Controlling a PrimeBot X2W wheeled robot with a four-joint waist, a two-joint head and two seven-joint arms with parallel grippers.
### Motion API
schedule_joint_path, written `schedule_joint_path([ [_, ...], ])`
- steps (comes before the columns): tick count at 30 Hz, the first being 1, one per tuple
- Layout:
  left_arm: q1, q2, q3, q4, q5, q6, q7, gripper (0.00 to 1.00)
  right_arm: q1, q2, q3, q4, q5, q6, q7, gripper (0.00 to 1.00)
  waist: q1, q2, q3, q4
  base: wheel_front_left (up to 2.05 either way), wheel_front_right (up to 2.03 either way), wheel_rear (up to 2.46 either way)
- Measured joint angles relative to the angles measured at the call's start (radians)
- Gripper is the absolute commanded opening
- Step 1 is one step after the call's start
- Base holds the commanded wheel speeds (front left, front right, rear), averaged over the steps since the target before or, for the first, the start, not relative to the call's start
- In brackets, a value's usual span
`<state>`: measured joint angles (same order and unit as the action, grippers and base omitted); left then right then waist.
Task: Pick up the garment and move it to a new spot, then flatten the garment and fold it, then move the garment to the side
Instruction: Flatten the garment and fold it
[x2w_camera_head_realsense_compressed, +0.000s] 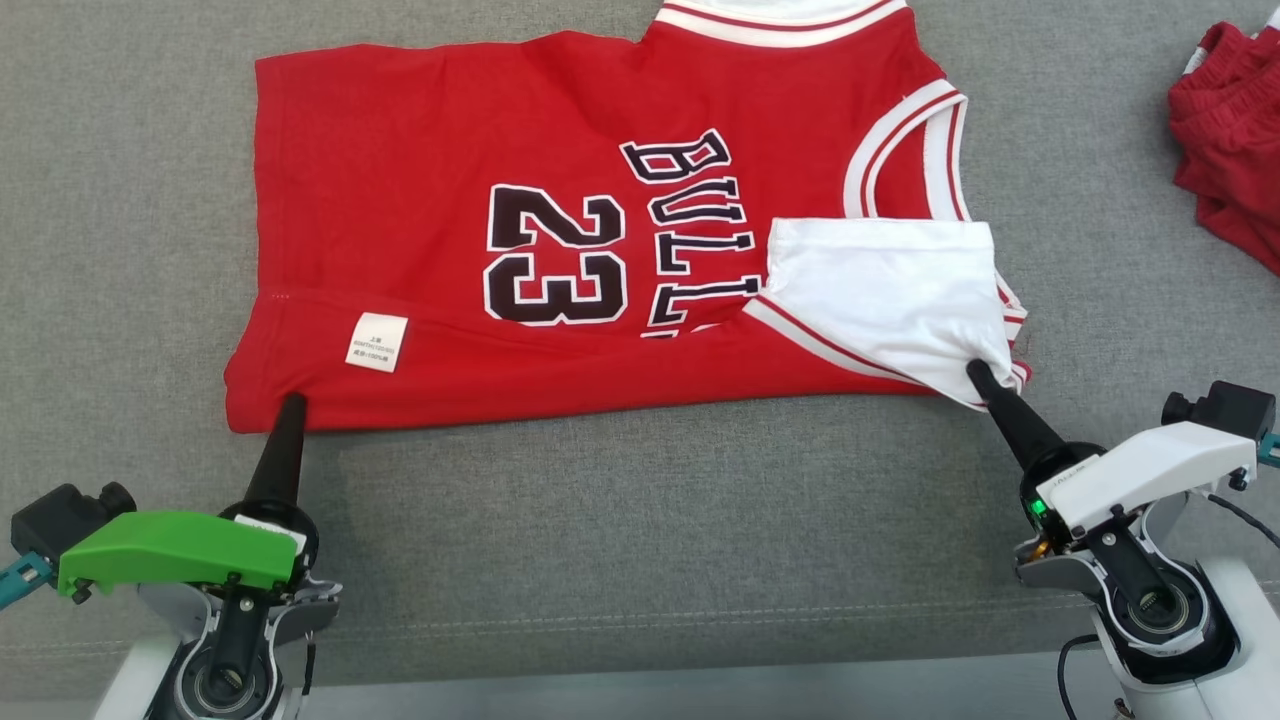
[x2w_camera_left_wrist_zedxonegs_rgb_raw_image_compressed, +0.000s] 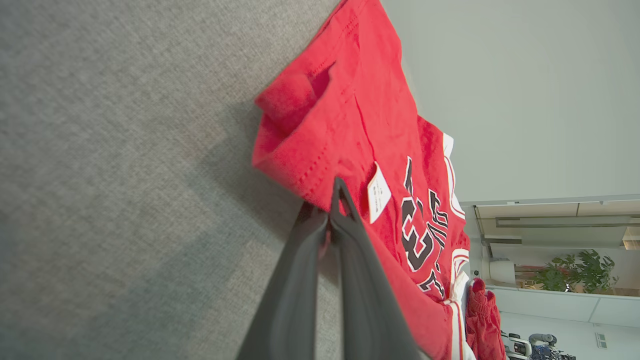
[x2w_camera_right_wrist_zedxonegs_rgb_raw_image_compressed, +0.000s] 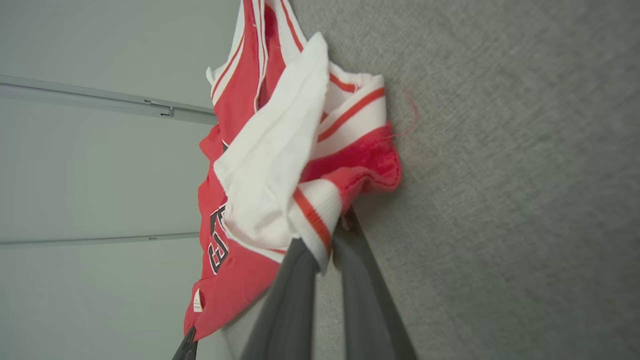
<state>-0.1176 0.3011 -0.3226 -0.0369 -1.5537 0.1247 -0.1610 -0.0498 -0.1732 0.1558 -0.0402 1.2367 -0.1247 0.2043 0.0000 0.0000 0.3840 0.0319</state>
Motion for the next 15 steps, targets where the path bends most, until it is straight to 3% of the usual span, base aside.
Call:
schedule_joint_path([
  [15,0.072,-0.027,-0.009,-0.007,0.009,0.000,-0.030,0.00,0.096,-0.017,-0.066,-0.048,0.005,0.000,-0.001,0.00,0.0000,0.0000,-0.019,0.015,0.00,0.00,0.00],
])
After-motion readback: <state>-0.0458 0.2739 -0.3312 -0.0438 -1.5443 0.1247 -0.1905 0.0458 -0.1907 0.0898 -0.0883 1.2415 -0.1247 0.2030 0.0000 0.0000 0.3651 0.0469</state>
